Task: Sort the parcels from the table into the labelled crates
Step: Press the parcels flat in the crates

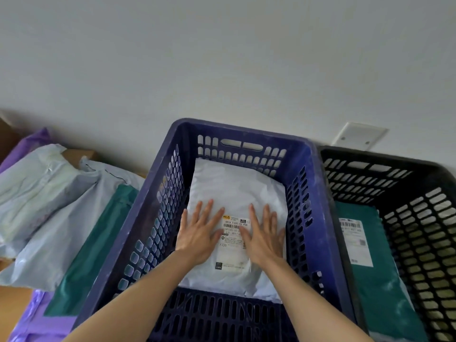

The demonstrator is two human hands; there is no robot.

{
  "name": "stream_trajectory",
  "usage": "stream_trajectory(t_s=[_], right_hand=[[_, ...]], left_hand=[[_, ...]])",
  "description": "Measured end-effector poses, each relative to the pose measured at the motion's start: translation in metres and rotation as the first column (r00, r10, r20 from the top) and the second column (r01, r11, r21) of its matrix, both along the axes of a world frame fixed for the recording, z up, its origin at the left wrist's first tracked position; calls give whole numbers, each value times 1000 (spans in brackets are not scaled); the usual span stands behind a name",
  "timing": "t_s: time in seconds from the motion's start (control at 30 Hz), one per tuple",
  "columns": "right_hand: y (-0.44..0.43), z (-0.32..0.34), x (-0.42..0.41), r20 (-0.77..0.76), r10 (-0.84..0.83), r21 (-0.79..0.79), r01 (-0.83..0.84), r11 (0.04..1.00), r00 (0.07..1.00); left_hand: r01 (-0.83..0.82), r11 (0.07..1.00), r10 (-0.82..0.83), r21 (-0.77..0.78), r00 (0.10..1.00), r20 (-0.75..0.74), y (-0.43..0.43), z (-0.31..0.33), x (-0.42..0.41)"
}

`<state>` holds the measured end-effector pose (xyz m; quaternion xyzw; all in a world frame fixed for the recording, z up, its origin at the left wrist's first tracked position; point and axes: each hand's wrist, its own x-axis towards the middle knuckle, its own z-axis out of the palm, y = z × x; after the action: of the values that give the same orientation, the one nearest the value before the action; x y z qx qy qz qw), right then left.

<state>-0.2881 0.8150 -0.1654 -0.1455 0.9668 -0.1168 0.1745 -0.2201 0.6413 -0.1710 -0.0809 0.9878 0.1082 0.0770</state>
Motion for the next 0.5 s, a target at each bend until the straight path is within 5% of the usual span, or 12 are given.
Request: stream_trajectory(t_s=[0.5], right_hand=[[-18,-19,-15,162,-46,14,44,999,986]], left_hand=[[2,999,-12,35,965,264,-10,-4,-24]])
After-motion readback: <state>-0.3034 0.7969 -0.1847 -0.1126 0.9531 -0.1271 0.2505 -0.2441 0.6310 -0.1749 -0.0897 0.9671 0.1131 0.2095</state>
